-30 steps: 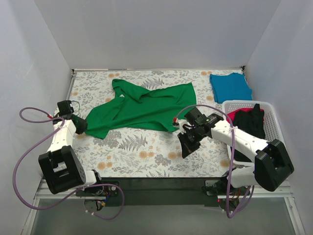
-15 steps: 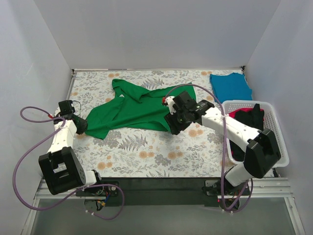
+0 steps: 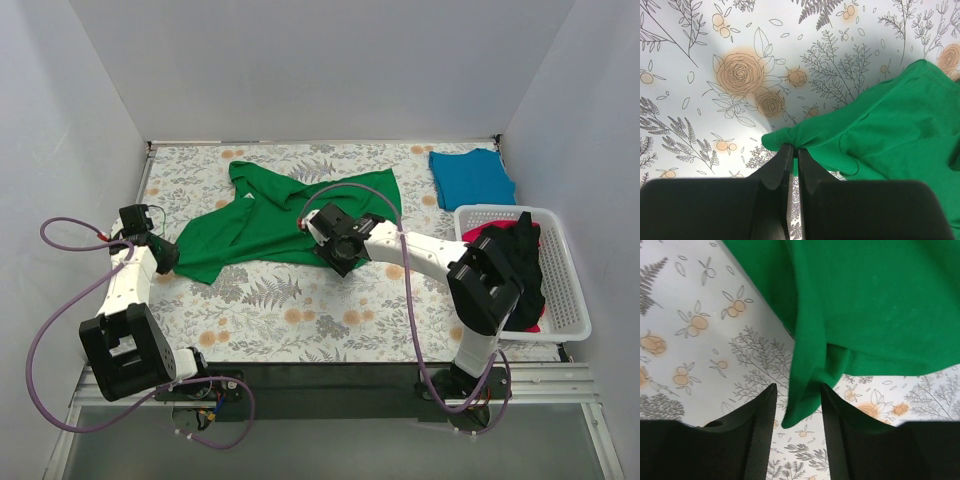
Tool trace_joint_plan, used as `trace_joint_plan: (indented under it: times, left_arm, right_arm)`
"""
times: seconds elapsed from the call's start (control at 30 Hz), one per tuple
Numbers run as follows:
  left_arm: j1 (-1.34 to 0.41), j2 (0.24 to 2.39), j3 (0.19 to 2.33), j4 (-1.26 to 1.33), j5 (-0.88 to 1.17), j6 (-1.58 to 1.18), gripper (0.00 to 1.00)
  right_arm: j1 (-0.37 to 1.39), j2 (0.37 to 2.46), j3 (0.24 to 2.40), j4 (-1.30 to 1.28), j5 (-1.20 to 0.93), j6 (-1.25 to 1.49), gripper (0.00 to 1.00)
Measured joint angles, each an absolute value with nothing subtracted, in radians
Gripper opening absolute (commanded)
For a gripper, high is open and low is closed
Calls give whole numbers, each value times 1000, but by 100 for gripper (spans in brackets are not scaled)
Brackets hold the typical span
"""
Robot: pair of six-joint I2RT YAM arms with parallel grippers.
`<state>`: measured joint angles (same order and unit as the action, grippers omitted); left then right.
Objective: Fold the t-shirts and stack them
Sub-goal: Flatten the tshirt out
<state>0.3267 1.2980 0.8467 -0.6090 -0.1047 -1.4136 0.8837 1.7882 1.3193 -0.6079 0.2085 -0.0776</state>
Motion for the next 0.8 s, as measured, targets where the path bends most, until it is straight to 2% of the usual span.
trace_joint_plan:
  times: [0.03,0.07,0.13,0.33,0.63,0.7,0.73,0.8]
  left_arm:
    - [327,1298,847,-610,-105,-1414,0]
    - [327,1296,847,-611,-105,-1414,0]
    - [327,1296,847,-616,-105,-1413,0]
    - [327,1296,886,-644,-104,-1413,0]
    - [325,1286,898,-651,-47,-1414,0]
    - [325,1267,871,-654,-42,-1414,0]
    - [324,1255,855,-658,-45,-1414,0]
    - [324,1231,829,-680,-65,-1414,11]
  right_arm:
    - [885,1786,1314,-607,229,-80,34]
    - [886,1782,1306,-606,251,-85,18]
    - [887,1771,1289,-604,289,-99,1]
    - [888,1624,1214,-639,422,-151,1]
    - [884,1343,1122,-717,510,-162,1]
    - [884,1327,1098,-751,493,-152,6]
    - [884,1325,1088,-771,472,-145,12]
    - [883,1324,1076,-820,393,-142,13]
